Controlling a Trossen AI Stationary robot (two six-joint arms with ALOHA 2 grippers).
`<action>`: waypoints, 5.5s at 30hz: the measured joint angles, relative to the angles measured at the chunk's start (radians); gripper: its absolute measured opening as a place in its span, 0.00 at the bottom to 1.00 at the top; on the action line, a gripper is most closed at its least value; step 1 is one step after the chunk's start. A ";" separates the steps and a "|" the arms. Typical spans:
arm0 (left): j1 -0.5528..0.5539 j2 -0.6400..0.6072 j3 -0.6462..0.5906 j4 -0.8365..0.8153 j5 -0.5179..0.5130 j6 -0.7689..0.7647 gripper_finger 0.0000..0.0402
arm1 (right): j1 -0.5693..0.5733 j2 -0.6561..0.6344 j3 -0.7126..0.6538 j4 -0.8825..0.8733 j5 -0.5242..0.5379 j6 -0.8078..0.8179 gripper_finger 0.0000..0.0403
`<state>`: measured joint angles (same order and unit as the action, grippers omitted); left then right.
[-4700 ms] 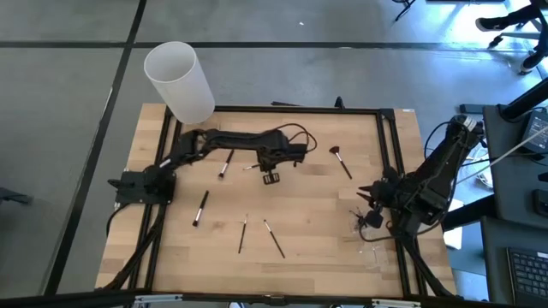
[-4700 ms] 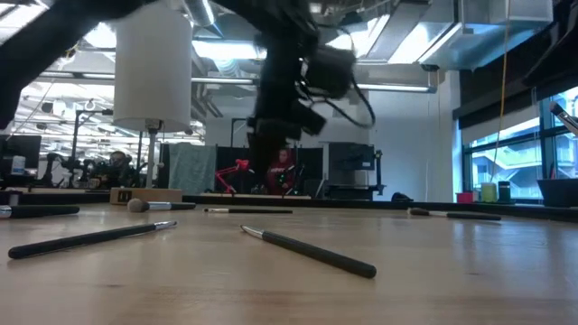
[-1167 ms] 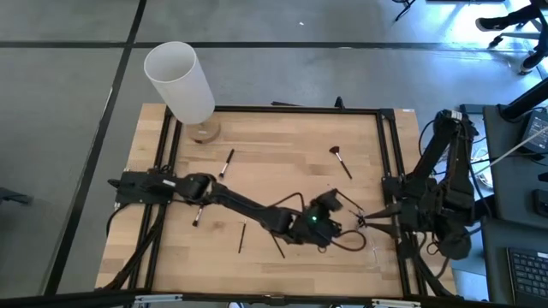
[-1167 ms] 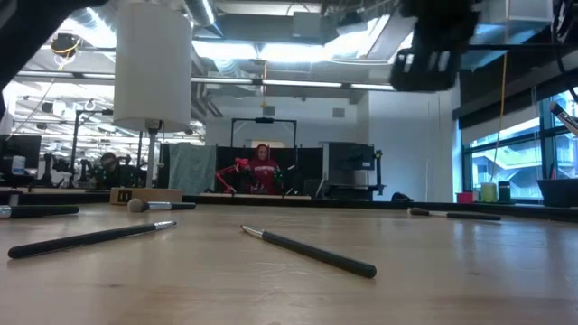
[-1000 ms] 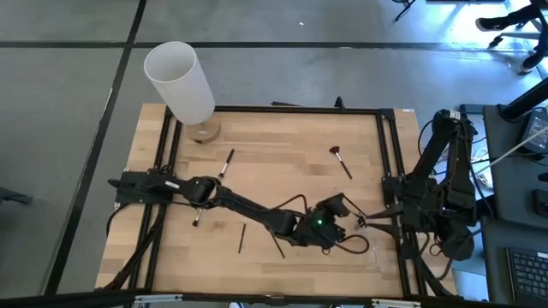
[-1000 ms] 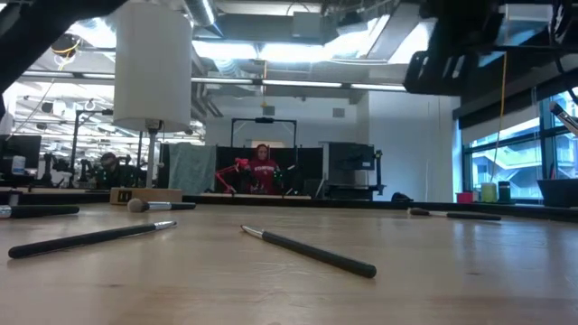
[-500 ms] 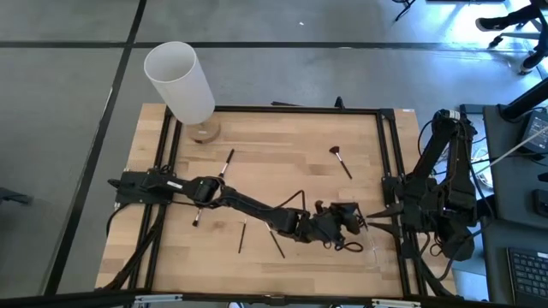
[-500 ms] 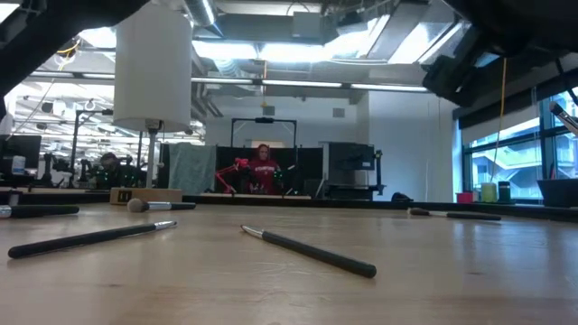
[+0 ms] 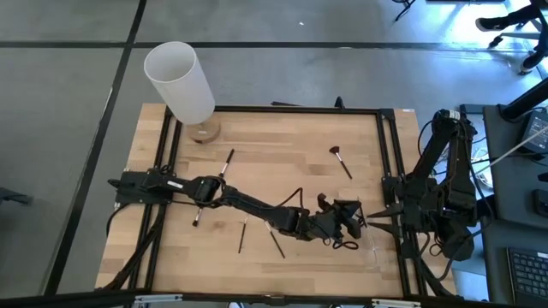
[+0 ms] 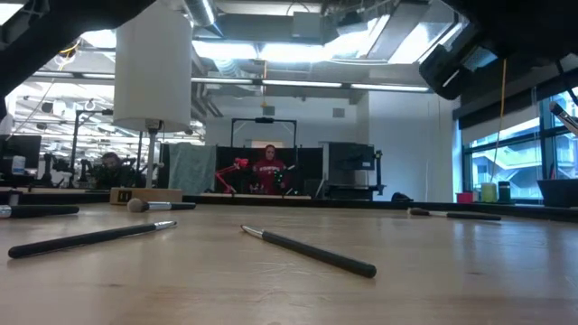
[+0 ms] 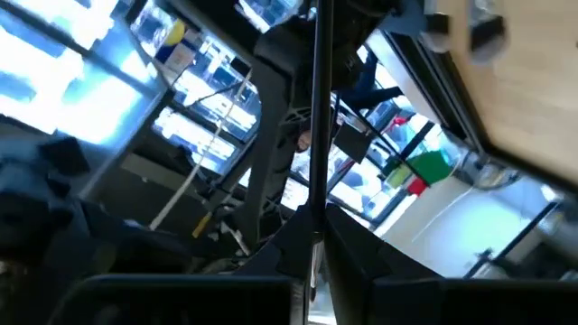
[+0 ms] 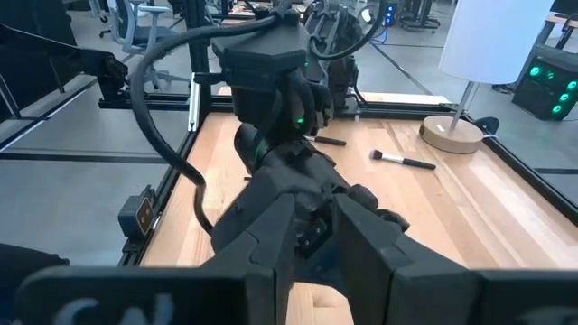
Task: Put items in baskets/containers
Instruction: Put the black liner brush into the transparent organizer, then put the black highlighter brush into the transparent organizer
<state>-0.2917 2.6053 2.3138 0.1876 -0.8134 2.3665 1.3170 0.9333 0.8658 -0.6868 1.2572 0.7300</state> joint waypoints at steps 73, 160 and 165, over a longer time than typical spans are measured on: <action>0.089 0.075 0.006 0.110 0.461 0.231 0.07 | -0.070 -0.073 -0.026 0.204 0.191 -0.320 0.20; 0.231 -0.493 -0.252 -1.212 0.295 -2.491 0.11 | -1.388 -0.036 0.095 -0.379 -0.865 -0.046 0.20; 0.221 -0.619 -0.601 -1.010 0.259 -2.570 0.10 | -1.503 0.066 0.095 -0.381 -0.932 -0.116 0.20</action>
<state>-0.0704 1.9864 1.7126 -0.8220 -0.5547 -0.2031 -0.1860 0.9992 0.9611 -1.0681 0.3247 0.6144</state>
